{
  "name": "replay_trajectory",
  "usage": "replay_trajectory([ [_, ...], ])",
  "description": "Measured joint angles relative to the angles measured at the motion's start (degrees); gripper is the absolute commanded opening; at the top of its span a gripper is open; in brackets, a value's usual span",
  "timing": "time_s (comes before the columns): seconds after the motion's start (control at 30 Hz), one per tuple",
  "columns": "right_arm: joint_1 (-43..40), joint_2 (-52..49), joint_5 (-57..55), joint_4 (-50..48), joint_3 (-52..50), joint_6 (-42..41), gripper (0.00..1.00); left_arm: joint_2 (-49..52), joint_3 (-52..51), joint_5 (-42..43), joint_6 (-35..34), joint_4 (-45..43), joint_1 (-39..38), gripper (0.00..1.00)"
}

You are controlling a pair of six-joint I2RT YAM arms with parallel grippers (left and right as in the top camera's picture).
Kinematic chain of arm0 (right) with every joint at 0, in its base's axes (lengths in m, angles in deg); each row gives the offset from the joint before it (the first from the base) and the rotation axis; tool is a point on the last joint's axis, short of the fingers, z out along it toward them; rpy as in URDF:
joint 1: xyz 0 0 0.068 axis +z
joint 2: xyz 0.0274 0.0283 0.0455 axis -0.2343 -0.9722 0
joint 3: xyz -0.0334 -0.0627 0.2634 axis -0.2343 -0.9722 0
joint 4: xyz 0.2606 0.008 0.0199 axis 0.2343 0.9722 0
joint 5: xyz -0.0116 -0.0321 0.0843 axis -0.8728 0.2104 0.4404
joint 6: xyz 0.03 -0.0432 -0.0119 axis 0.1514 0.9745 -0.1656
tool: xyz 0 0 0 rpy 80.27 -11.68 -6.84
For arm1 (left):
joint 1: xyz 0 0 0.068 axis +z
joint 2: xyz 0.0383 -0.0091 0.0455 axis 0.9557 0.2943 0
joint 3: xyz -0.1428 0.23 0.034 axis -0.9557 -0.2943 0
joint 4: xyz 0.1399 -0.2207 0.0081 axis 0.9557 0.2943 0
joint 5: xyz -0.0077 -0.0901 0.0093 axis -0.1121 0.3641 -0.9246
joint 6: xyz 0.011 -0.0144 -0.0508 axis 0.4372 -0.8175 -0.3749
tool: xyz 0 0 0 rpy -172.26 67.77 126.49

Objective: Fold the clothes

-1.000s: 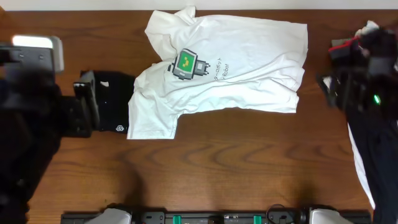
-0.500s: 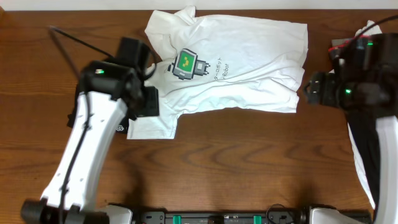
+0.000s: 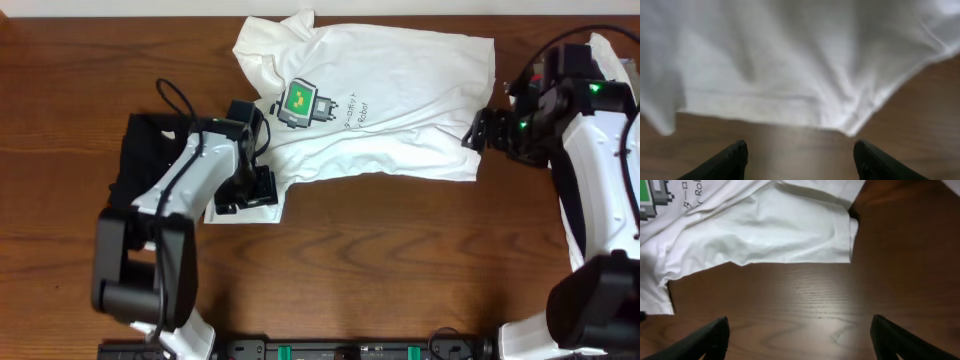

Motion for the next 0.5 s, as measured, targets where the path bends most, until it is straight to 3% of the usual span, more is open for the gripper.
replay_trajectory([
  [0.23, 0.0, -0.2, 0.8, -1.1, 0.0, 0.0, 0.89, 6.2, 0.0, 0.0, 0.2, -2.2, 1.4, 0.71],
  [0.3, 0.0, -0.2, 0.8, -1.2, 0.0, 0.0, 0.89, 7.8, 0.3, 0.4, 0.5, -2.5, 1.7, 0.66],
  [0.33, 0.0, -0.2, 0.9, -1.2, 0.0, 0.0, 0.89, 7.8, 0.3, 0.5, 0.6, -2.5, 1.8, 0.61],
  [0.5, -0.3, -0.2, 1.0, -1.7, 0.0, 0.0, 0.90, 8.4, 0.8, 0.3, 1.5, -1.5, 1.9, 0.12],
])
